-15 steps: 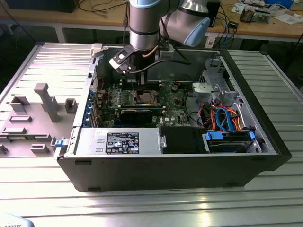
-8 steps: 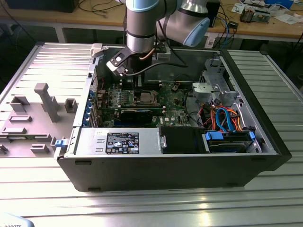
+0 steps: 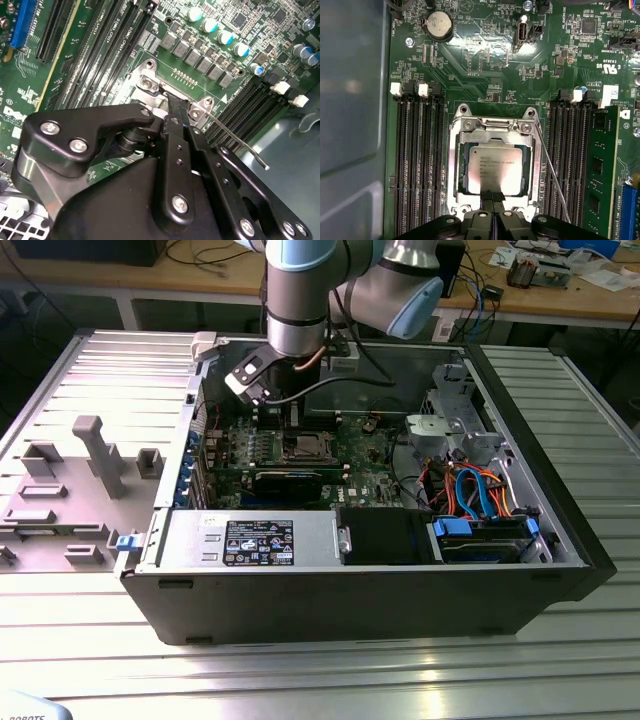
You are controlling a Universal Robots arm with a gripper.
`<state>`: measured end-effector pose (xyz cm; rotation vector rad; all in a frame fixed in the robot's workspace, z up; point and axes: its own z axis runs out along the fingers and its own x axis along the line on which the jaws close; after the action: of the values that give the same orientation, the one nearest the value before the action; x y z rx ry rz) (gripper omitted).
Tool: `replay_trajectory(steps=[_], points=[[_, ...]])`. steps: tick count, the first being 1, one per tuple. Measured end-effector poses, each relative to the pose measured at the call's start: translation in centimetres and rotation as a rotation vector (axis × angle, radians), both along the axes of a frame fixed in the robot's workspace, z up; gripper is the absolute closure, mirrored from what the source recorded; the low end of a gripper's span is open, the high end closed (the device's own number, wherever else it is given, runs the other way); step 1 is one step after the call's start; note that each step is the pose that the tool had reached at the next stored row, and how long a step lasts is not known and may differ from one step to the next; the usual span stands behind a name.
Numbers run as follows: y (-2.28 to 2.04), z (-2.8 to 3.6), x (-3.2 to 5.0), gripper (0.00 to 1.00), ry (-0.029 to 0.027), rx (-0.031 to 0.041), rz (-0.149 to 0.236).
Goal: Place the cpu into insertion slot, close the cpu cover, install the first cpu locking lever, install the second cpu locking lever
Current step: 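Close the cpu cover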
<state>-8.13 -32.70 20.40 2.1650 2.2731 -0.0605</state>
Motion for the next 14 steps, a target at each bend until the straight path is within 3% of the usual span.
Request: replay_trajectory(steps=[5, 11, 14], points=[[0.02, 0.02, 0.03, 0.89, -0.0012, 0.0004, 0.000], [0.02, 0.56, 0.07, 0.89, -0.0007, -0.0003, 0.000], [0.07, 0.55, 1.11, 0.89, -0.0008, -0.0022, 0.000]])
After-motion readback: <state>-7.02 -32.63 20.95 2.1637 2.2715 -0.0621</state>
